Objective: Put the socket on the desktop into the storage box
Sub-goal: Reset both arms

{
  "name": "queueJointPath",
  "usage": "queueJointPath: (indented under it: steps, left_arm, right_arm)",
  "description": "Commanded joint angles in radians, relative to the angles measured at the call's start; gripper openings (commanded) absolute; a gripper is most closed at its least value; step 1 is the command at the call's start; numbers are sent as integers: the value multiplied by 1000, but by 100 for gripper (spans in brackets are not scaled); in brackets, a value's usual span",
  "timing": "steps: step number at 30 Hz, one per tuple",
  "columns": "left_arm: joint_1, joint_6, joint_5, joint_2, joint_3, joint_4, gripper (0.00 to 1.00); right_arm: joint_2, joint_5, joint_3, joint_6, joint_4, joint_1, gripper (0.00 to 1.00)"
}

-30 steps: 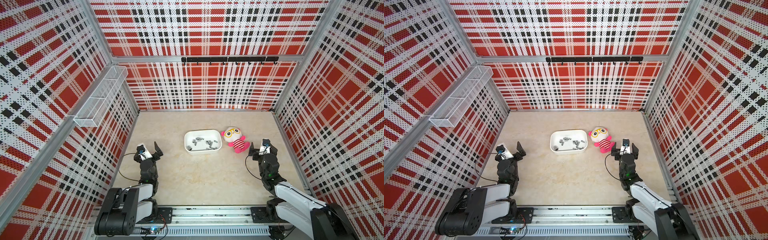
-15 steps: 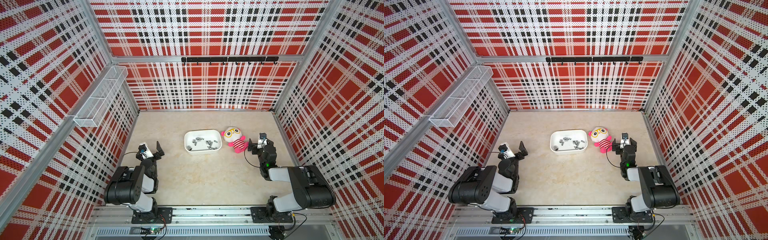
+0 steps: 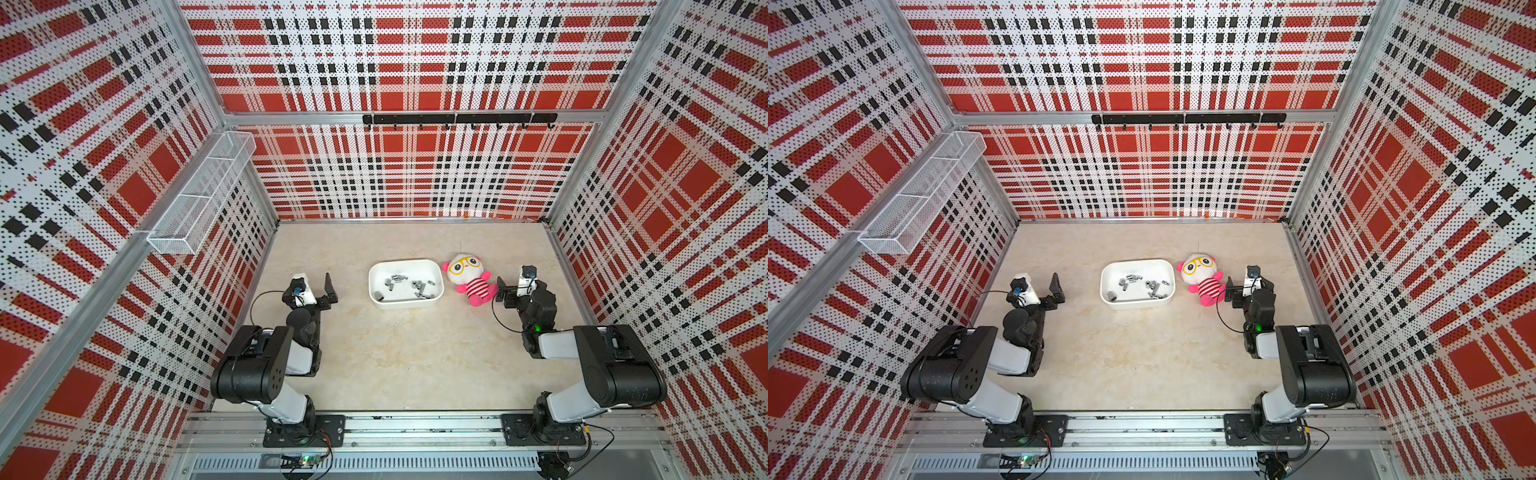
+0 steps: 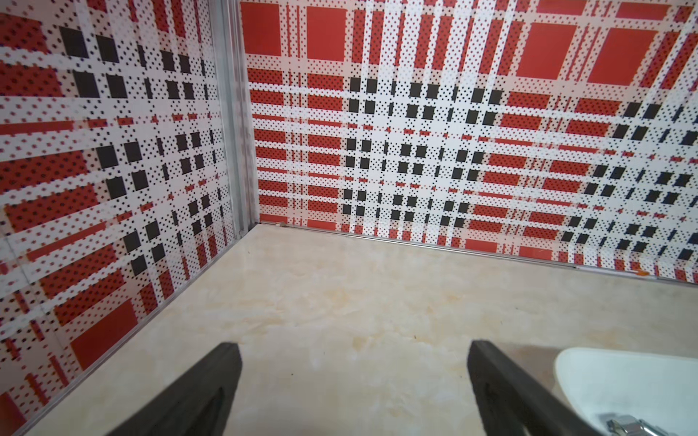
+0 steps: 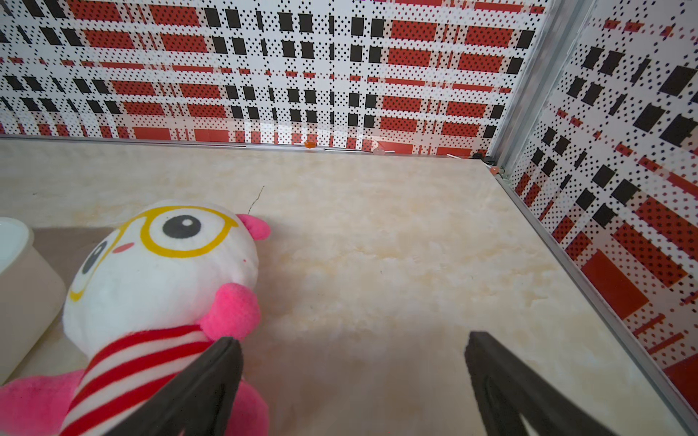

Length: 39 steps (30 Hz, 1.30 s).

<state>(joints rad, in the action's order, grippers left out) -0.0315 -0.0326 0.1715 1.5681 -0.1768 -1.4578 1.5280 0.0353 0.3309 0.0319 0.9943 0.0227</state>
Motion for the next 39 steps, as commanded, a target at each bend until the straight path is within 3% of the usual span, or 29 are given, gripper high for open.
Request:
queueJointPath:
  steps: [1,19,39]
  left_arm:
    - [-2,31,8,2,-15,38,99]
    - [-10,19,73,4,-32,65,99]
    - [-3,13,69,3,-36,77,99]
  right_arm:
    - [11,-17,-6,11,30,-5,100]
    - [12,-52,-29,-3,75,-6,100]
    - [13,-54,-25,-3,70,-7,100]
